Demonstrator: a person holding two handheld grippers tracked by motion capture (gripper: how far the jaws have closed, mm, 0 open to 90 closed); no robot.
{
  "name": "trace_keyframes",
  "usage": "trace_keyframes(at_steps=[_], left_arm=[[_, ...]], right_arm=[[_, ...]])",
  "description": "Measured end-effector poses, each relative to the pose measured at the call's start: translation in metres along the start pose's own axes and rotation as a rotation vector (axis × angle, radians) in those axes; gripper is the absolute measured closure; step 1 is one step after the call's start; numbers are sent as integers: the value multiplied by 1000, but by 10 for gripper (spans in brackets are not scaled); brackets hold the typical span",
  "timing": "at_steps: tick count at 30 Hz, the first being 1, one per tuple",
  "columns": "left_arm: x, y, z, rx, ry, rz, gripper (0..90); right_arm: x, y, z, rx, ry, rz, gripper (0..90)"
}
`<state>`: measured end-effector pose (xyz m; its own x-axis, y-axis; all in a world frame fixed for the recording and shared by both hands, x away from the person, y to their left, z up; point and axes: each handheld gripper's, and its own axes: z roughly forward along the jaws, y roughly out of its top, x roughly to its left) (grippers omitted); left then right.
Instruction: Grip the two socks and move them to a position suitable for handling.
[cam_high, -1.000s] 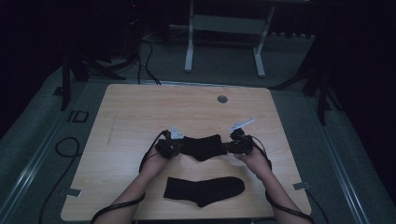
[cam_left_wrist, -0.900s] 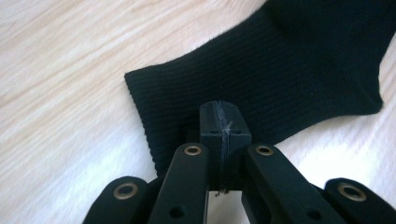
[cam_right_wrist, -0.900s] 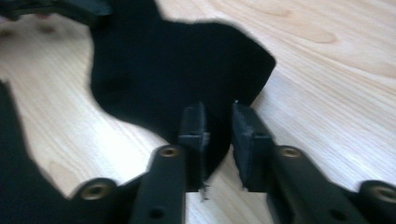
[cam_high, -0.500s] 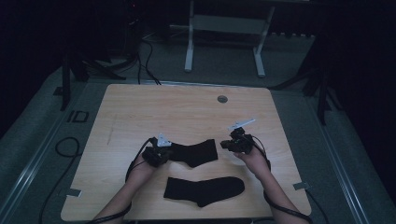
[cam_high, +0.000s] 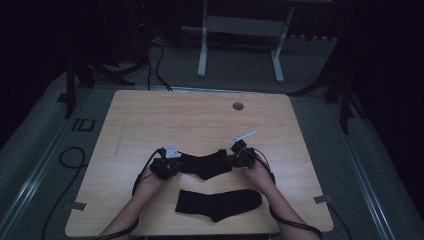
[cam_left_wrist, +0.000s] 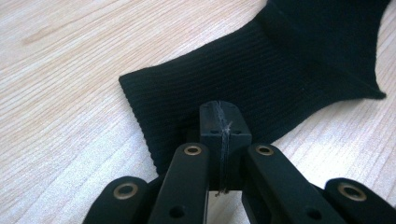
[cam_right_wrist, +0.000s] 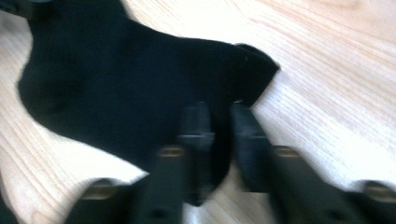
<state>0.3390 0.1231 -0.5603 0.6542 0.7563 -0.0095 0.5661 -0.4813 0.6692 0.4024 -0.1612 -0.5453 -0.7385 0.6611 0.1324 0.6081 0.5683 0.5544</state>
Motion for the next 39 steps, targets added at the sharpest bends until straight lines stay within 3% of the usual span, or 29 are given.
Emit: trace_keyframes(at_steps=[6, 7, 9, 10, 11, 12, 13, 19, 21, 23, 27, 28, 30, 31, 33, 34, 36, 39], left_arm=[[0, 0, 0, 0, 4, -1, 899], [0, 0, 0, 0, 4, -1, 899], [-1, 0, 0, -1, 4, -3, 899], [-1, 0, 0, -3, 5, -4, 899], [-1, 0, 0, -3, 4, -5, 899], [-1, 0, 0, -3, 4, -5, 900], [-1, 0, 0, -2, 4, -6, 899], [0, 0, 0, -2, 3, -4, 899], [0, -1, 0, -3, 1, -4, 899], [0, -1, 0, -5, 1, -5, 900], [0, -2, 0, -7, 2, -2, 900], [0, -2, 0, -8, 2, -5, 900], [0, -2, 0, -8, 1, -5, 900], [0, -2, 0, -8, 1, -5, 900], [0, -2, 0, -8, 0, -6, 900], [0, -2, 0, -8, 3, -4, 900], [0, -1, 0, -7, 2, -3, 900], [2, -1, 0, -8, 7, -8, 900]], right_arm=[[15, 8, -17, -68, -40, -65, 843], [27, 12, -26, -95, -25, -119, 839], [37, 13, -31, -102, 5, -166, 832], [37, 13, -31, -102, 5, -166, 832], [50, 11, -31, -90, 60, -220, 829], [50, 11, -31, -90, 60, -220, 829], [61, 9, -27, -71, 94, -270, 824], [83, 6, -2, 0, 139, -355, 778], [86, 5, 2, 17, 153, -359, 759], [92, 2, 13, 52, 184, -373, 642], [97, 0, 10, 46, 222, -393, 605], [101, 1, 2, 15, 246, -413, 602], [101, 3, -6, -14, 296, -406, 621], [101, 5, -9, -27, 311, -408, 689], [101, 5, -9, -27, 311, -408, 689], [104, 8, -12, -33, 318, -418, 864], [106, 9, -10, -27, 304, -422, 882], [110, 9, -7, -8, 332, -431, 886]])
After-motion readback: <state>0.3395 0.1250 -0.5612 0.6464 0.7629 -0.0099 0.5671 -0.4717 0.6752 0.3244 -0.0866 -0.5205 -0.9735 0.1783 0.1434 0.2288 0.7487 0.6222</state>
